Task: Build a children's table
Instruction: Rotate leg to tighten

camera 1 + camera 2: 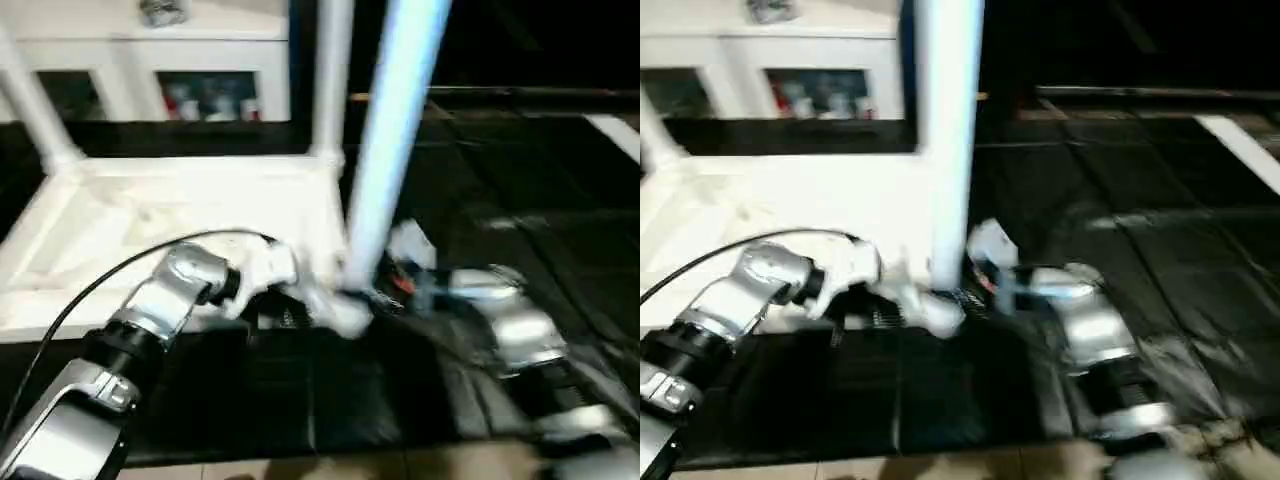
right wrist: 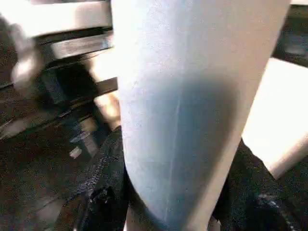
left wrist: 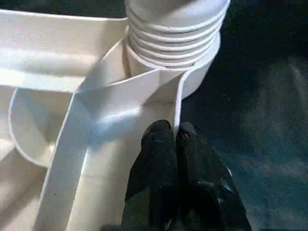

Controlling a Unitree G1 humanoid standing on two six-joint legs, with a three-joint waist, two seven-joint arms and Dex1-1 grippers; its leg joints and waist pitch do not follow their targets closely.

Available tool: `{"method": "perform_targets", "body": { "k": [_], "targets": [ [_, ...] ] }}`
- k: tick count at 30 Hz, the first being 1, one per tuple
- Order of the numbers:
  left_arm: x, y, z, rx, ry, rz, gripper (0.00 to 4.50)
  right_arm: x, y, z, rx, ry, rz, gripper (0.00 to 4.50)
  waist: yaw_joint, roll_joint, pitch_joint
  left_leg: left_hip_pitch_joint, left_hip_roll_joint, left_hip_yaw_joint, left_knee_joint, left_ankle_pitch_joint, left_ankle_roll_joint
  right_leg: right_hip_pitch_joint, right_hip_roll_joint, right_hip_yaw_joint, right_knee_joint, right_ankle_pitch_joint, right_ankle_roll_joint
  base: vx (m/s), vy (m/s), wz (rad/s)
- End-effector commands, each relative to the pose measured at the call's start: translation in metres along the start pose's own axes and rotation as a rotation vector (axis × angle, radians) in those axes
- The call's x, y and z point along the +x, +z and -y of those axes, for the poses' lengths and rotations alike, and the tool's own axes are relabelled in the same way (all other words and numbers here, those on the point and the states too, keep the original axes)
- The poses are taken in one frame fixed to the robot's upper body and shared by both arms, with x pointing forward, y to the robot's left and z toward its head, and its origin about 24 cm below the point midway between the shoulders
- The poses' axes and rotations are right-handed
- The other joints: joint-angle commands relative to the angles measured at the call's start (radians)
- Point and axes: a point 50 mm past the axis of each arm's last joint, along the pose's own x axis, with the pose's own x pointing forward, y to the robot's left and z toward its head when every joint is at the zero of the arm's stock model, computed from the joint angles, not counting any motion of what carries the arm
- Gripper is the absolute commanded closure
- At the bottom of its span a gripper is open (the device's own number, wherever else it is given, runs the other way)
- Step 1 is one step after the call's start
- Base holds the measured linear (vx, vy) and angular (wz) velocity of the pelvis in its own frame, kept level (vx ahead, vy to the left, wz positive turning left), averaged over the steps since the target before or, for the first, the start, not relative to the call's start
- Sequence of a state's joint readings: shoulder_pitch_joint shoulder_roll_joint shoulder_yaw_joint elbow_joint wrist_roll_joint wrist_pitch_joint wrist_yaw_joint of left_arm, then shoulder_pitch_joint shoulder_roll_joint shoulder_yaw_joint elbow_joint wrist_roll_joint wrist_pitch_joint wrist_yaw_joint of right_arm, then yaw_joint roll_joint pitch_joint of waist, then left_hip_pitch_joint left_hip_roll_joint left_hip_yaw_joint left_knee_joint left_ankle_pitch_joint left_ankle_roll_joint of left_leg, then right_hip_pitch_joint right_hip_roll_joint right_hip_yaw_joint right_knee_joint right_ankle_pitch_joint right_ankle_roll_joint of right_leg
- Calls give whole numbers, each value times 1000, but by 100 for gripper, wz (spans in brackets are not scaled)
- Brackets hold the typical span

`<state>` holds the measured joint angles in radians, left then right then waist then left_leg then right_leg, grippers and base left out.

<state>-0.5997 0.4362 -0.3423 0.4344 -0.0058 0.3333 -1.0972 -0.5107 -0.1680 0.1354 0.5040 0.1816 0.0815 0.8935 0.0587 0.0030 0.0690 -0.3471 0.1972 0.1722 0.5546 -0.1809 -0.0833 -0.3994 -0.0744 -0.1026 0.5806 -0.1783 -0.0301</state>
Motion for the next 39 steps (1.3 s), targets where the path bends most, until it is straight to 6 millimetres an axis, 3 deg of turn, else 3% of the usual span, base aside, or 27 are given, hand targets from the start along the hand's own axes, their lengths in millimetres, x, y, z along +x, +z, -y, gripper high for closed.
{"method": "perform_targets", "body": {
  "k": [1,3,4,5,6,7,9,10,11,16,20,23,26,28,31,34,36,37,39],
  "targets": [
    [-3,16,0,-65,109,116,450,2,-39,0,141,-136,-157,260,-6,5,-33,-2,38,-26,-77,-346,3,40,-87,51,-104,-586,-88,0,0,0],
    [-3,16,2,-92,129,128,450,6,-40,2,144,-181,-159,260,-21,5,-32,-12,37,-30,-79,-357,1,44,-82,48,-99,-556,-92,0,0,0],
    [0,17,8,-128,158,145,450,13,-40,5,160,-254,-165,260,-26,-3,-33,-13,35,-30,-79,-359,6,44,-80,48,-101,-553,-89,0,0,0],
    [3,18,16,-153,177,150,450,20,-41,8,180,-327,-177,260,-37,-3,-34,-18,37,-32,-79,-337,5,45,-84,53,-90,-505,-119,0,0,0],
    [3,18,16,-153,177,150,450,20,-41,8,180,-327,-177,260,-37,-3,-34,-18,37,-32,-79,-337,5,45,-84,53,-90,-505,-119,0,0,0],
    [5,19,21,-163,191,152,450,23,-41,9,184,-360,-185,260,-46,-13,-37,-10,34,-25,-73,-331,17,38,-80,57,-95,-477,-129,0,0,0],
    [14,25,35,-189,214,163,450,33,-41,9,195,-401,-200,260,-49,-23,-38,-11,34,-21,-70,-306,30,38,-81,60,-90,-450,-147,0,0,0],
    [14,25,35,-190,215,164,450,33,-41,9,196,-402,-200,260,-49,-17,-37,-12,33,-20,-69,-281,40,39,-80,60,-89,-424,-156,0,0,0],
    [18,28,39,-199,222,174,450,37,-40,8,199,-409,-206,260,-51,-26,-40,-10,35,-17,-66,-266,48,37,-78,63,-85,-397,-161,0,0,0],
    [18,27,36,-200,277,155,450,42,-40,6,198,-398,-213,260,-48,-24,-44,-13,35,-14,-63,-199,64,44,-75,62,-70,-268,-197,0,0,0],
    [15,28,34,-200,301,147,450,44,-41,5,195,-401,-218,260,-47,-21,-43,-12,35,-13,-63,-200,62,46,-75,62,-70,-271,-200,0,0,0],
    [14,27,32,-191,318,134,450,43,-42,6,212,-394,-206,260,-47,-17,-41,-9,35,-14,-64,-233,50,44,-75,62,-76,-323,-187,0,0,0],
    [13,26,29,-177,325,127,450,43,-40,8,227,-383,-188,187,-46,-14,-44,-9,35,-14,-63,-235,44,45,-74,63,-76,-320,-183,0,0,0],
    [12,25,28,-172,326,124,450,42,-39,8,229,-378,-181,181,-40,-11,-47,-4,37,-11,-60,-222,47,43,-73,64,-75,-283,-197,0,0,0],
    [10,22,22,-138,333,103,450,40,-36,10,207,-363,-157,144,-30,-9,-53,-5,37,-9,-56,-145,59,49,-69,64,-57,-151,-232,0,0,0],
    [9,21,21,-135,333,100,450,38,-36,11,203,-355,-150,109,-19,-9,-57,-6,38,-6,-52,-103,66,55,-70,66,-47,-82,-253,0,0,0],
    [9,20,19,-132,333,99,450,37,-35,11,198,-348,-143,95,-17,-8,-56,-5,38,-5,-51,-97,66,54,-69,65,-47,-68,-258,0,0,0],
    [7,17,15,-104,329,84,450,30,-35,11,178,-307,-118,87,-12,-2,-54,-6,36,-4,-49,-107,69,56,-67,65,-49,-64,-257,0,0,0],
    [5,15,11,-77,323,72,450,24,-34,10,164,-272,-99,65,-8,-3,-54,-4,35,-3,-50,-125,70,58,-66,65,-51,-82,-246,0,0,0]
  ]
}}
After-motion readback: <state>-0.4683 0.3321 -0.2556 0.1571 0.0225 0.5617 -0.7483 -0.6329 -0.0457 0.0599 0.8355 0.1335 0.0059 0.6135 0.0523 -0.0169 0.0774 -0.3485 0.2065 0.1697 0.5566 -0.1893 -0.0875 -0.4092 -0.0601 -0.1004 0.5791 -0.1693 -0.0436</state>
